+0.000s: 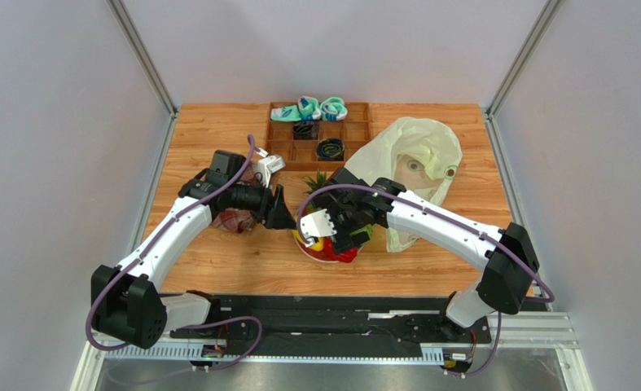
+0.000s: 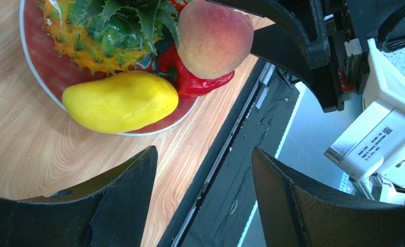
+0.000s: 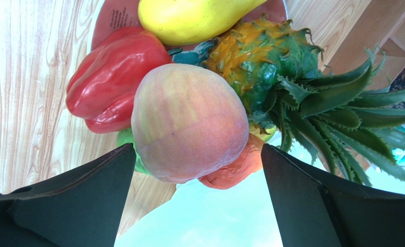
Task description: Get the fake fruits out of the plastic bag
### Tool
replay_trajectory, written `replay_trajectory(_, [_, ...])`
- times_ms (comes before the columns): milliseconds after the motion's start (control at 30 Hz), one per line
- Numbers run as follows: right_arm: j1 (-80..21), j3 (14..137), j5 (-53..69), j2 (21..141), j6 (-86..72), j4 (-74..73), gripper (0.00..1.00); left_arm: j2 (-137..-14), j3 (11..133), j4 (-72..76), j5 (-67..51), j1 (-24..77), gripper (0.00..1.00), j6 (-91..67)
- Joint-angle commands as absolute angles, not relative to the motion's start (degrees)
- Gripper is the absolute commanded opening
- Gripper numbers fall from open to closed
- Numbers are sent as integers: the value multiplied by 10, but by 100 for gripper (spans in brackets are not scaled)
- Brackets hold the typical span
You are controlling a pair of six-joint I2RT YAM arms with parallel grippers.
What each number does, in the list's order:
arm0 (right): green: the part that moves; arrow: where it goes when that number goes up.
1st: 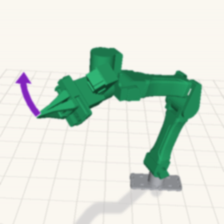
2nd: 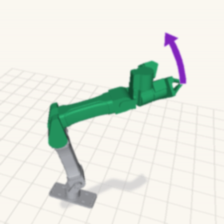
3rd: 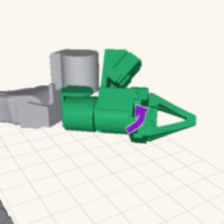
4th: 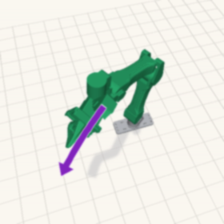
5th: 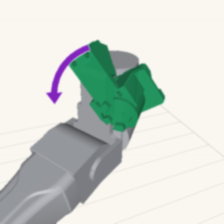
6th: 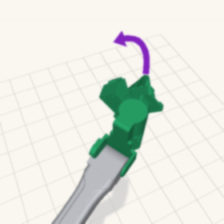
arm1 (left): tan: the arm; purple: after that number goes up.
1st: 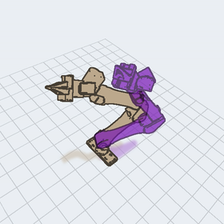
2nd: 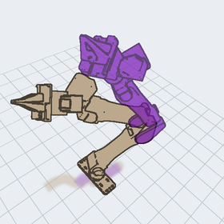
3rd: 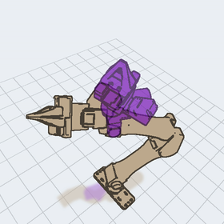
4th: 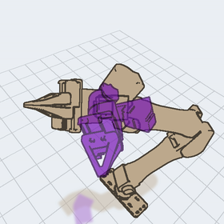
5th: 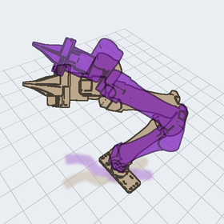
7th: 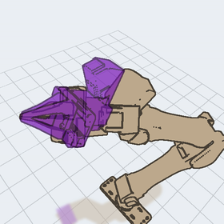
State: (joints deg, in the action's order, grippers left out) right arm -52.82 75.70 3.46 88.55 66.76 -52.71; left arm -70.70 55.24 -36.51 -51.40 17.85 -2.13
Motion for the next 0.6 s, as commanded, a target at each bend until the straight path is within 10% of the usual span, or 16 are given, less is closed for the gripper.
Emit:
replay_trajectory(0, [-529,746,24,843,657,-523,100,-693,570,-352,-514,177,76,-10])
replay_trajectory(567, [-528,731,18,847,643,-498,100,-703,574,-341,-513,177,76,-12])
